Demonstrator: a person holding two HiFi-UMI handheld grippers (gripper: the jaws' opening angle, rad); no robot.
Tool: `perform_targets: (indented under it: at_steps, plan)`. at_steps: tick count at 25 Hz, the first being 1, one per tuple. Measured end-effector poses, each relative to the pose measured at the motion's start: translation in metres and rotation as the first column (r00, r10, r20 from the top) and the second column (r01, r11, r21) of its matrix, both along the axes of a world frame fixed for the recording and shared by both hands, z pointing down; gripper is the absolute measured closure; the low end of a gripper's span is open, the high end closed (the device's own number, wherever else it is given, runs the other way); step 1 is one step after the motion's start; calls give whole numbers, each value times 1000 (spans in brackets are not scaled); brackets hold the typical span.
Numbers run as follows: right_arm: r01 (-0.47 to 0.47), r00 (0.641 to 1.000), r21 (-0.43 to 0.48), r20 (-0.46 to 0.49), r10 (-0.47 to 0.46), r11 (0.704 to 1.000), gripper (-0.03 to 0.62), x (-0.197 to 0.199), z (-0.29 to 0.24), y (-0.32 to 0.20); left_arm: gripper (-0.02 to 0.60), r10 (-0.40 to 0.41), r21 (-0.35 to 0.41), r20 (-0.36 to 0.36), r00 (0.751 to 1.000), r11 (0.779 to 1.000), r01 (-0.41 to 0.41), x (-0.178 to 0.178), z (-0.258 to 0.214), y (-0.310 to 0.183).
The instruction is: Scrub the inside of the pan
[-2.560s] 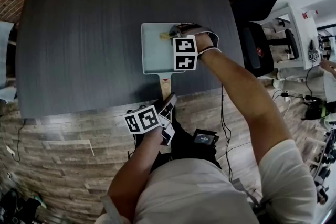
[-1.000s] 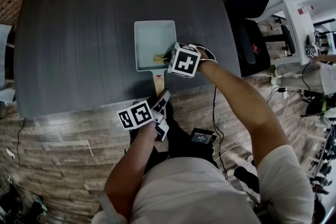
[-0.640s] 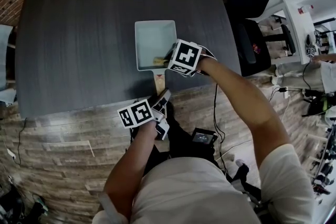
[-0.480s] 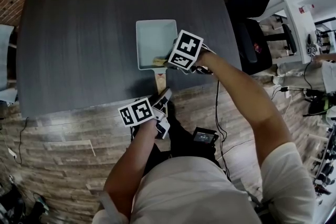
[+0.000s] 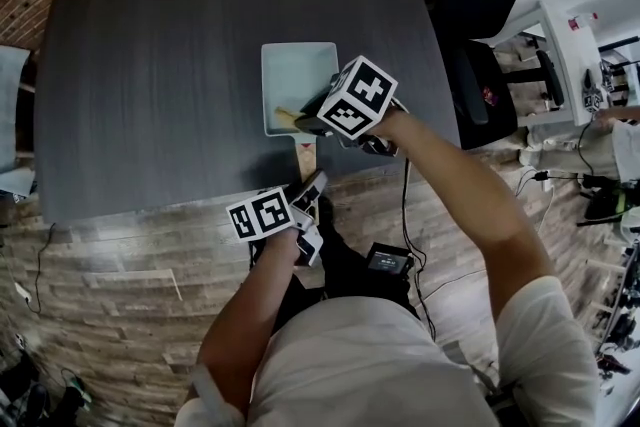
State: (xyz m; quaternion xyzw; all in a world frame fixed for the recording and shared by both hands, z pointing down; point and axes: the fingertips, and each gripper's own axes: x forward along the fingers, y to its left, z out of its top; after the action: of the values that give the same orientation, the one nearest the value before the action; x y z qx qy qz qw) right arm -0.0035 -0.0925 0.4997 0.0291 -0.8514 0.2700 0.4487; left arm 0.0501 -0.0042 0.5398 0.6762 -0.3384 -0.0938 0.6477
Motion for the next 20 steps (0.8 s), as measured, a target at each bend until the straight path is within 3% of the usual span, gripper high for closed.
perform_targets:
  at_steps: [6, 12, 16, 20]
  plan:
    - [-152, 973, -111, 155, 169, 982, 549, -48, -10, 6, 500, -4, 2, 17, 1000, 1000, 4, -1, -1, -2]
    - [-304, 916, -303, 169, 365, 903, 549, -65, 9, 12, 500, -4, 2, 25, 1000, 1000, 4, -2, 0, -2]
    - [-335, 912, -286, 140, 385, 898, 553, -52, 20, 8, 500, -6, 4, 31, 1000, 1000, 6, -3, -1, -3]
    - [-333, 920, -235, 132, 369, 913, 554, -39, 20, 5, 499, -18, 2, 35, 999, 1000, 18, -2, 0, -3]
